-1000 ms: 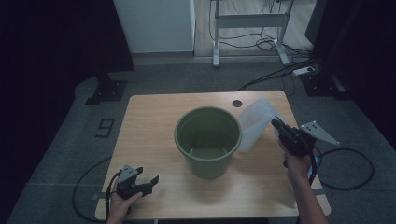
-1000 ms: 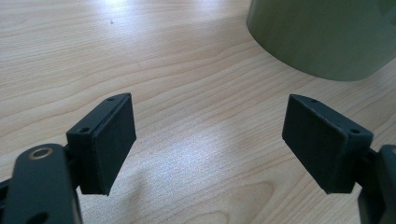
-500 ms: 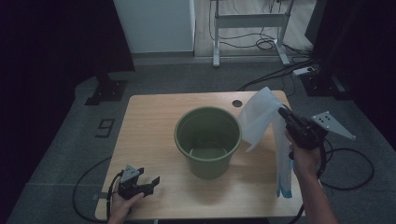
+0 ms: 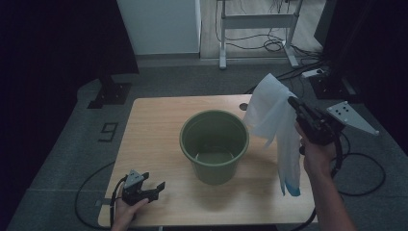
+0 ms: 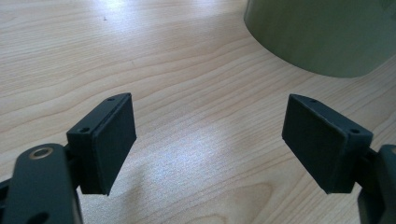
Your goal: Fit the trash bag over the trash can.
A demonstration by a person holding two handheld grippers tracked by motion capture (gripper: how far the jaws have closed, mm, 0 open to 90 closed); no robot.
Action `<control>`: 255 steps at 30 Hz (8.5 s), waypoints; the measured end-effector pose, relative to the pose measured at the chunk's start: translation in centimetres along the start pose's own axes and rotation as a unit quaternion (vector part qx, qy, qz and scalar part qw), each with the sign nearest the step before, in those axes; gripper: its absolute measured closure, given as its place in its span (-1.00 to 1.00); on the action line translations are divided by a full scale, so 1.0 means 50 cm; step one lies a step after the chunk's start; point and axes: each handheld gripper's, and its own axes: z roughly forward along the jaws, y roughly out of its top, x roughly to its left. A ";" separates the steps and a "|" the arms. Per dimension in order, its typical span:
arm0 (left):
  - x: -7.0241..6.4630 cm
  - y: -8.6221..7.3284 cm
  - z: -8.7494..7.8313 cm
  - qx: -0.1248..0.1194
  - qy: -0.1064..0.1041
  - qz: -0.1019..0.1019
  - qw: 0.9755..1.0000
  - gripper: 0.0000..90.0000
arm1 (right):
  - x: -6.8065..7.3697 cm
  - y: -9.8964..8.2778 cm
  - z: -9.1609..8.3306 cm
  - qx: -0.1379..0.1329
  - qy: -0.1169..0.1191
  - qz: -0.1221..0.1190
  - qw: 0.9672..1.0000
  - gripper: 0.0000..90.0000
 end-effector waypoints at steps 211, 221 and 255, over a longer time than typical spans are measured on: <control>-0.280 0.288 -0.063 -0.176 -0.048 0.058 0.981 -0.57 | 0.210 -0.157 0.074 0.084 0.064 -0.008 0.994 0.97; -0.323 0.309 -0.048 -0.186 -0.049 0.079 0.978 -0.57 | 0.213 -0.157 0.078 0.084 0.065 -0.008 0.994 0.97; -0.327 0.336 -0.018 -0.190 -0.003 0.052 0.980 0.99 | 0.204 -0.206 0.006 0.113 0.091 -0.031 0.989 -0.18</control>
